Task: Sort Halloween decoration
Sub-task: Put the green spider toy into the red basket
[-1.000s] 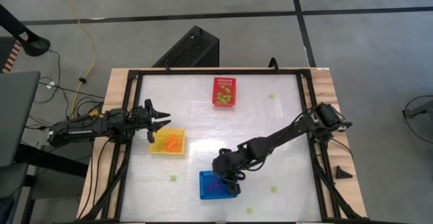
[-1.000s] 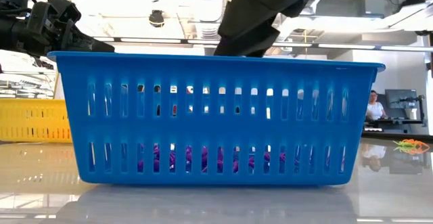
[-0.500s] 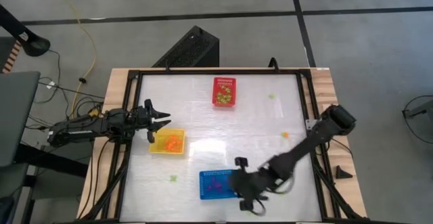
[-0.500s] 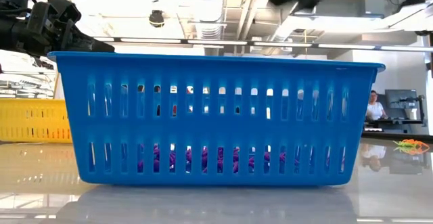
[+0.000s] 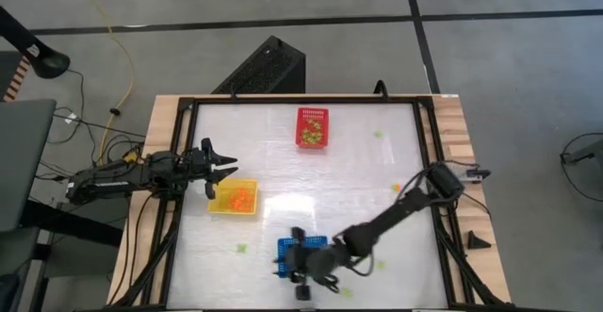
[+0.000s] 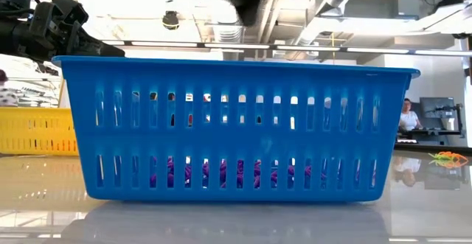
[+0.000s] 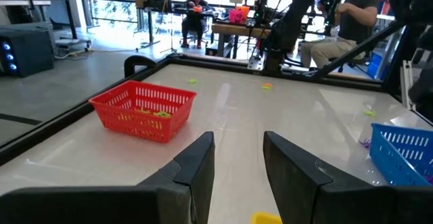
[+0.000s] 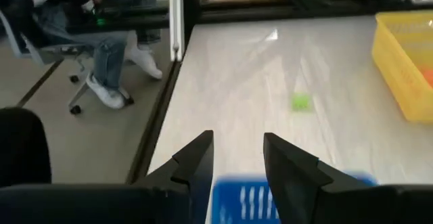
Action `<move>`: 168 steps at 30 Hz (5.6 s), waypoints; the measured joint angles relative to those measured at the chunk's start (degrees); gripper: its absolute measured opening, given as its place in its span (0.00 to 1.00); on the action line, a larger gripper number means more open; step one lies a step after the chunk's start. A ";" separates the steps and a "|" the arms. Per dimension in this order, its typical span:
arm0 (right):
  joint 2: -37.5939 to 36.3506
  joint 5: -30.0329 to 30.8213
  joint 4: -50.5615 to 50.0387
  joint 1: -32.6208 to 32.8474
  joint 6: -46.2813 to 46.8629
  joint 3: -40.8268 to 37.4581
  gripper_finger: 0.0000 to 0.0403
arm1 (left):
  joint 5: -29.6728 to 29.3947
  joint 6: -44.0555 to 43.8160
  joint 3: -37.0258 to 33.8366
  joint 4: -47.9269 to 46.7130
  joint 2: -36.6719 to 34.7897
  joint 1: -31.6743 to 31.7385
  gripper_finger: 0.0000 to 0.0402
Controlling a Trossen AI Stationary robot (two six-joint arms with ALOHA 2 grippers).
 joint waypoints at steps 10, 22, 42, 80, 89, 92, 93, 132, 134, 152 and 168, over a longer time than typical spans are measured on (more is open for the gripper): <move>14.83 -7.86 -7.53 -9.50 -2.60 22.37 0.41 | 0.01 0.02 -0.02 -0.02 0.00 0.00 0.29; 32.84 -10.16 -25.99 -12.53 -8.02 50.48 0.41 | 0.02 0.01 -0.02 -0.01 -0.02 -0.02 0.29; 35.86 -10.18 -29.92 -14.16 -8.24 50.30 0.41 | 0.01 0.01 -0.01 -0.02 -0.01 -0.02 0.29; 18.97 -13.19 -49.70 -14.42 -11.44 49.64 0.05 | 0.02 0.01 -0.01 -0.02 0.00 -0.01 0.29; 18.92 -11.94 -52.65 -11.06 -4.96 49.73 0.14 | 0.02 0.01 -0.02 -0.02 -0.01 -0.02 0.29; 23.66 -9.78 -45.46 -11.17 -5.35 49.70 0.21 | 0.02 0.00 0.00 -0.02 0.00 -0.02 0.29; 25.37 -9.31 -43.46 -11.30 -6.07 49.66 0.23 | 0.01 0.01 -0.01 -0.01 -0.02 -0.01 0.29; 38.04 -10.05 -28.10 -16.30 -6.21 49.96 0.16 | 0.02 0.00 -0.01 -0.02 -0.01 -0.01 0.29; 38.09 -10.53 -28.46 -16.30 -6.25 50.56 0.07 | 0.02 0.01 -0.01 -0.02 -0.01 0.00 0.29; 31.95 -11.35 -36.57 -15.68 -8.04 54.95 0.06 | 0.02 0.00 0.00 -0.02 -0.01 -0.01 0.29; 13.73 -3.58 -68.24 -21.90 -12.72 55.00 0.05 | 0.01 0.01 -0.02 -0.02 -0.01 -0.01 0.29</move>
